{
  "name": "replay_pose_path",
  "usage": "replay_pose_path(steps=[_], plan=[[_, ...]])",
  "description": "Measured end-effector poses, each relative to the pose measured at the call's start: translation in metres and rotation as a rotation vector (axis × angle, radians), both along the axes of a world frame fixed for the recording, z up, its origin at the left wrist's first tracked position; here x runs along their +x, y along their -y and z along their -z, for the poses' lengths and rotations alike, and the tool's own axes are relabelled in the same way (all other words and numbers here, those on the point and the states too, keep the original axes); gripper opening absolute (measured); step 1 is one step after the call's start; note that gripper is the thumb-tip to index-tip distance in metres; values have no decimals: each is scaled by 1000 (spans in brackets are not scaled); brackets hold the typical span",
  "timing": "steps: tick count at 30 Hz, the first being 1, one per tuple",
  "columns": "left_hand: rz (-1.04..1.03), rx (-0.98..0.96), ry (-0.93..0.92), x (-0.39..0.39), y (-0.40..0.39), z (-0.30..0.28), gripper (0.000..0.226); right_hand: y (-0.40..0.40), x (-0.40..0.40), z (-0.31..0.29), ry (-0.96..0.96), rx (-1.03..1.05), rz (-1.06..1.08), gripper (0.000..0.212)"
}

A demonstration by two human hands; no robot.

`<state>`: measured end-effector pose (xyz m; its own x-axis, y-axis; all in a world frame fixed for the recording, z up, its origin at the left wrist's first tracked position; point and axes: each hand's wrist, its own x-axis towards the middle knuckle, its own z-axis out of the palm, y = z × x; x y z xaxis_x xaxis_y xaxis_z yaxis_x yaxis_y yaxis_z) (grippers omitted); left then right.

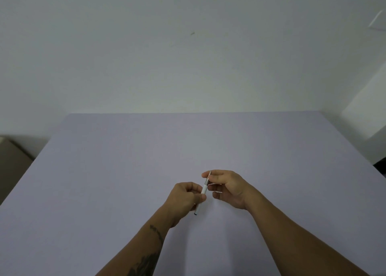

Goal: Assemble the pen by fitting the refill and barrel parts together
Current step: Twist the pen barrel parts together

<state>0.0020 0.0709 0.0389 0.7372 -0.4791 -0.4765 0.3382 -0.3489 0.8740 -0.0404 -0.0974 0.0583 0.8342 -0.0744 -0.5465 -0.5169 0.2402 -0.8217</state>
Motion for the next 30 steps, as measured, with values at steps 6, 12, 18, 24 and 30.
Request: replay_pose_path(steps=[6,12,18,24,30], plan=[[18,15,9,-1,1,0,8,-1,1,0,-18,-130,19,12],[40,9,0,-1,1,-1,8,-1,2,1,-34,-179,1,23],[22,6,-3,4,2,-4,9,5,-1,0,-29,27,14,23],[34,12,-5,4,1,-3,9,3,2,3,-15,-55,44,19],[-6,-6,-17,5,1,-3,7,1,4,3,-12,-159,65,14]])
